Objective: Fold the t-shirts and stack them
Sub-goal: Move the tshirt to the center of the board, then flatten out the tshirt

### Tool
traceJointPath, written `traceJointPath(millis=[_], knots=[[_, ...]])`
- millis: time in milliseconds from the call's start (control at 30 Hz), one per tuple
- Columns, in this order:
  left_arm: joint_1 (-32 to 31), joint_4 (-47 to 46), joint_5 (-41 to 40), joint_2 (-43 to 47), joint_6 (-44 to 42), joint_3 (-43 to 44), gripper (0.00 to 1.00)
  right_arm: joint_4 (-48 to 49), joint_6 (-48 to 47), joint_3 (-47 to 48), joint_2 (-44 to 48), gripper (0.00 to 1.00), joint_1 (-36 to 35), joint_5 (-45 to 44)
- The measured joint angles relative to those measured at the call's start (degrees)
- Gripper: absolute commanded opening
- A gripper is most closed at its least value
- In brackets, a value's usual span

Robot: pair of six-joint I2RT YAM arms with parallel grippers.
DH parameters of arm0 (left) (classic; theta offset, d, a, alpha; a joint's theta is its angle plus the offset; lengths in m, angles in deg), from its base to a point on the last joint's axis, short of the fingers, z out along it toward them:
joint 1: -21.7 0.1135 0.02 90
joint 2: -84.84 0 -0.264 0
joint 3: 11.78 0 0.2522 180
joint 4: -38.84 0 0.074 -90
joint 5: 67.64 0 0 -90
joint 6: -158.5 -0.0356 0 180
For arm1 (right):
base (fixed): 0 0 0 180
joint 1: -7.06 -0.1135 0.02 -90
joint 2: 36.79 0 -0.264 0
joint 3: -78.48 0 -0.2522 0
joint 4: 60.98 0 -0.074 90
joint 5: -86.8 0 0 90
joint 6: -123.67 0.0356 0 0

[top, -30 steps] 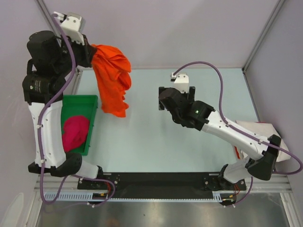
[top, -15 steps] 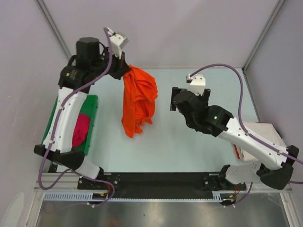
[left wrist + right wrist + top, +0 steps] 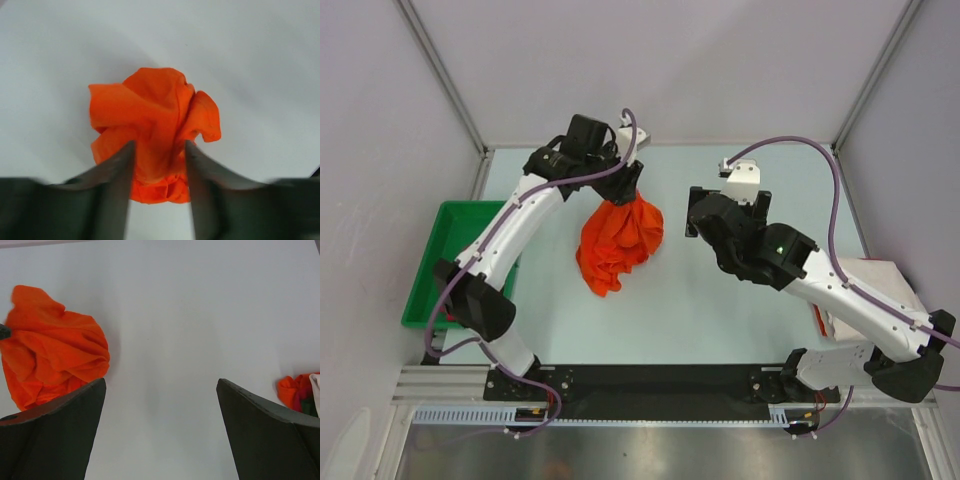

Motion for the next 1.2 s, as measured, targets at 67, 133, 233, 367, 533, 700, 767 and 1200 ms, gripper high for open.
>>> traceJointPath(millis=[67, 133, 233, 367, 533, 700, 767, 1200], knots=[[0.39, -1.22, -1.03, 1.11, -0.24, -1.27, 0.94, 0.0, 0.0, 0.0, 0.0, 1.0, 0.0, 0.0], [1.22, -3.21, -1.92, 3.54, 0.76, -3.02, 0.96, 0.09, -0.02, 0.0, -0.07, 1.0, 0.0, 0.02], [4.0, -4.98, -2.23, 8.11, 1.75, -4.85, 0.96, 0.61, -0.26, -0.09, -0.52, 1.0, 0.22, 0.13], [9.16, -9.2, -3.56, 15.3, 3.15, -9.53, 0.93, 2.71, -0.94, -1.49, -1.81, 0.99, 0.92, 1.66], [16.04, -12.48, -4.94, 22.16, 5.77, -18.78, 0.92, 6.38, -2.51, -3.41, -4.96, 0.94, 3.61, 6.08], [19.54, -13.79, -7.28, 22.99, 6.82, -26.38, 0.91, 10.25, -4.68, -3.82, -9.16, 0.67, 6.34, 10.51], [19.58, -13.75, -7.85, 23.06, 7.04, -28.92, 0.91, 11.78, -5.09, -4.44, -10.49, 0.66, 7.69, 12.52], [20.61, -13.84, -8.41, 27.74, 7.67, -34.23, 0.91, 21.77, -4.0, -12.41, -22.86, 0.56, 11.5, 25.05]])
